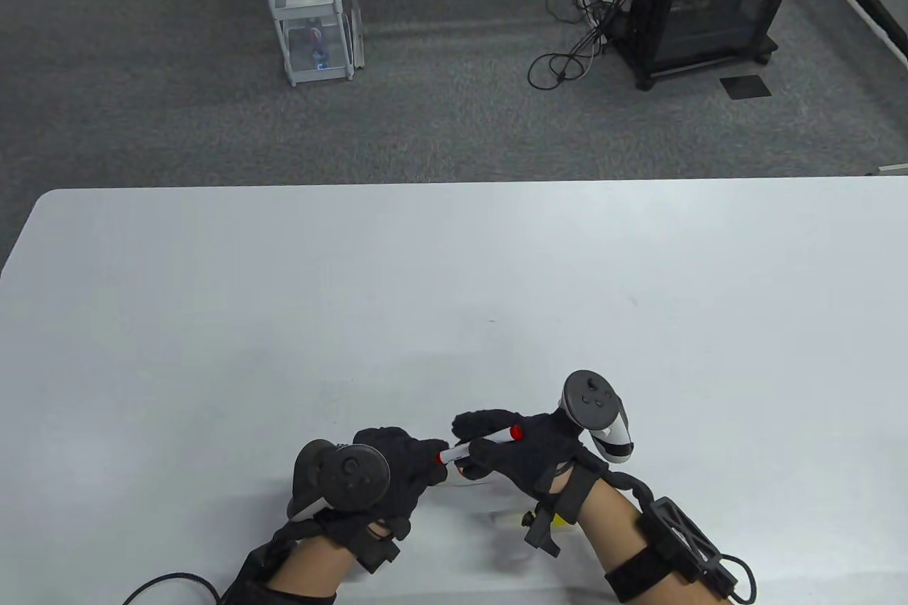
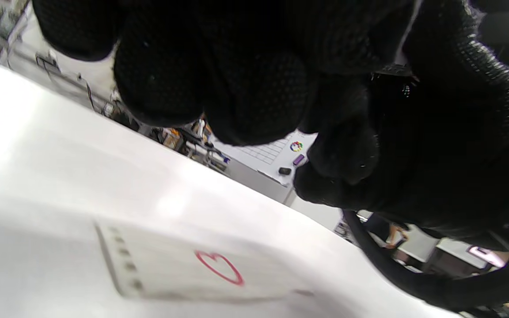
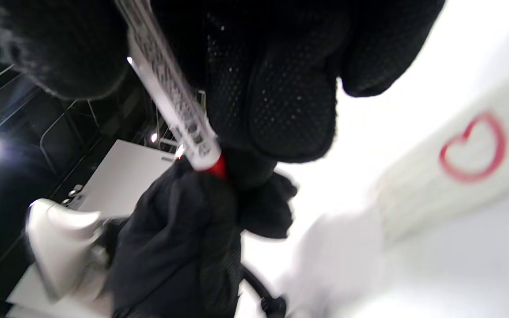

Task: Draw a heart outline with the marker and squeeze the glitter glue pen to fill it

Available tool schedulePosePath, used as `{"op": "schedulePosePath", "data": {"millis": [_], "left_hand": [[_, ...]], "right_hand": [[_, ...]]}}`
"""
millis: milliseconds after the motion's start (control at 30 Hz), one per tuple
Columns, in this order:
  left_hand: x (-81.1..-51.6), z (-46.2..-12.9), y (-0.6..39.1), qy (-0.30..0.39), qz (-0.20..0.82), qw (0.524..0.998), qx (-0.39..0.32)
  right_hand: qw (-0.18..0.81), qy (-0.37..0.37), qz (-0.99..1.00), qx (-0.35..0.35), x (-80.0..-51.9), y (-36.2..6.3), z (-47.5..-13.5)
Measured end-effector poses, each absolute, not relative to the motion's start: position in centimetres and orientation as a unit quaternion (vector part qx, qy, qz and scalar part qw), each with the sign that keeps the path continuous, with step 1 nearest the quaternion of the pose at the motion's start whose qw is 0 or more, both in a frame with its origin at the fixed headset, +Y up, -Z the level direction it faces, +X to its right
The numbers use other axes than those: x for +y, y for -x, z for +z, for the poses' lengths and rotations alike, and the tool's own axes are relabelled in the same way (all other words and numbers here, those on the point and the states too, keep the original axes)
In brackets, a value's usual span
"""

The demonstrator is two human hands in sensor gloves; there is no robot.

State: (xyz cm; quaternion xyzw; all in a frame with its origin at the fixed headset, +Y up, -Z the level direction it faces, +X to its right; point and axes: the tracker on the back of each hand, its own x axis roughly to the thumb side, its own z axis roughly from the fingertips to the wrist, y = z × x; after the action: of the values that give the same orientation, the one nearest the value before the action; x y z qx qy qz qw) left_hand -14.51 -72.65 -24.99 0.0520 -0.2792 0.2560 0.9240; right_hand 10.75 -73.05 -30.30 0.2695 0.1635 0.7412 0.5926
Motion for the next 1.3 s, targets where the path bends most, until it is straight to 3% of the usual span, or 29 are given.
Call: {"op": "schedulePosePath", "data": {"millis": [133,233,300,467,667,867,1000,1300], "left_hand": [[-72.6,-24.8,14.5,-0.070,0.180,0.945,-0.265],[-72.7,-24.6,13.8,-0.072,0.133,0.951,-0.269],[-72.7,-24.4,13.4,-0.074,0.121,0.951,-0.274],[-72.8,-24.2,12.9,-0.083,0.105,0.949,-0.286],[-73.1,-24.9,14.0,-0.068,0.165,0.951,-0.253],[-73.7,-25.8,15.3,-0.044,0.174,0.956,-0.234],[-73.9,-26.1,15.6,-0.033,0.170,0.958,-0.230],[-74.1,-26.1,15.7,-0.016,0.170,0.959,-0.228]], "right_hand": [[0.528,-0.270,0.804,0.038,-71.0,-12.5,-29.8],[0.341,-0.330,0.879,-0.051,-69.3,-11.1,-28.2],[0.226,-0.365,0.901,-0.061,-68.9,-9.3,-27.0],[0.024,-0.370,0.919,-0.132,-69.1,-5.8,-24.7],[0.001,-0.307,0.944,-0.120,-69.5,-8.1,-27.3],[0.028,-0.224,0.973,-0.054,-73.0,-13.7,-32.2],[0.006,-0.215,0.976,-0.028,-74.6,-13.8,-33.1],[-0.016,-0.202,0.979,0.027,-75.2,-13.2,-33.8]]}}
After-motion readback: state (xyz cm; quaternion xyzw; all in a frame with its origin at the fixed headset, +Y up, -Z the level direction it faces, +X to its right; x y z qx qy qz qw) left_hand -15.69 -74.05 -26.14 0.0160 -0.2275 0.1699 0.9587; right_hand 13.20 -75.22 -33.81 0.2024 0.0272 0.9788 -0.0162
